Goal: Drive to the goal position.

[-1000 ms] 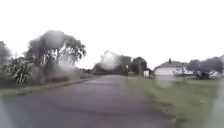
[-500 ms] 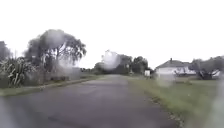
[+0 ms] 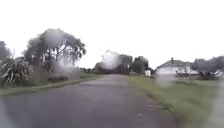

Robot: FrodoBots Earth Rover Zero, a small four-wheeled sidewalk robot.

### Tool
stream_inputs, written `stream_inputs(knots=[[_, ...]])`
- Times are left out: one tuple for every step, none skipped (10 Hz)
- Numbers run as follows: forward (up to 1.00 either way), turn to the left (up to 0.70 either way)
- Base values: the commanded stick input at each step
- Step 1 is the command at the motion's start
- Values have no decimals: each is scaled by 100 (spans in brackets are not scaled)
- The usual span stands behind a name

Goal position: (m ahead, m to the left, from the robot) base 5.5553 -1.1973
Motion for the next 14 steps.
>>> stream_inputs(knots=[[85, 0], [85, 0], [85, 0], [85, 0], [85, 0], [85, 0], [85, 0], [85, 0], [85, 0], [85, 0], [85, 0], [85, 0], [85, 0], [85, 0]])
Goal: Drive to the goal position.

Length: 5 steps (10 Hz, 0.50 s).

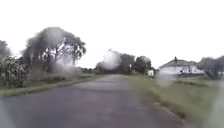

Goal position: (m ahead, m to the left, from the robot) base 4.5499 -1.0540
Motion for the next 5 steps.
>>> stream_inputs(knots=[[85, 0], [85, 0], [85, 0], [85, 0], [85, 0]])
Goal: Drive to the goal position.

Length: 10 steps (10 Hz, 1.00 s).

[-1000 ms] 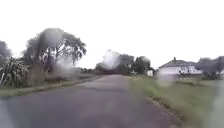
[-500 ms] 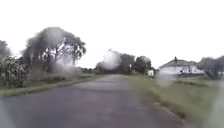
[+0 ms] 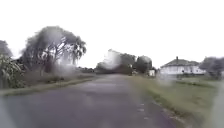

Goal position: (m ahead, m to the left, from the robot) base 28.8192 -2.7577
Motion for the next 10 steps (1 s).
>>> stream_inputs(knots=[[85, 0], [85, 0], [85, 0], [85, 0], [85, 0], [85, 0], [85, 0], [85, 0], [85, 0], [85, 0]])
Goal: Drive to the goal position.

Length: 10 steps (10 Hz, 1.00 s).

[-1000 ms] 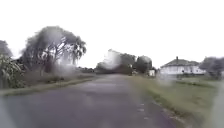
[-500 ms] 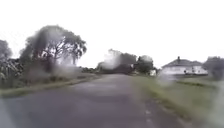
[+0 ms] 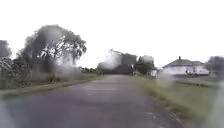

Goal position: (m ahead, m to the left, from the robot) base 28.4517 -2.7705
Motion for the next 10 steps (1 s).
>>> stream_inputs(knots=[[85, 0], [85, 0], [85, 0], [85, 0], [85, 0], [85, 0], [85, 0], [85, 0], [85, 0], [85, 0]])
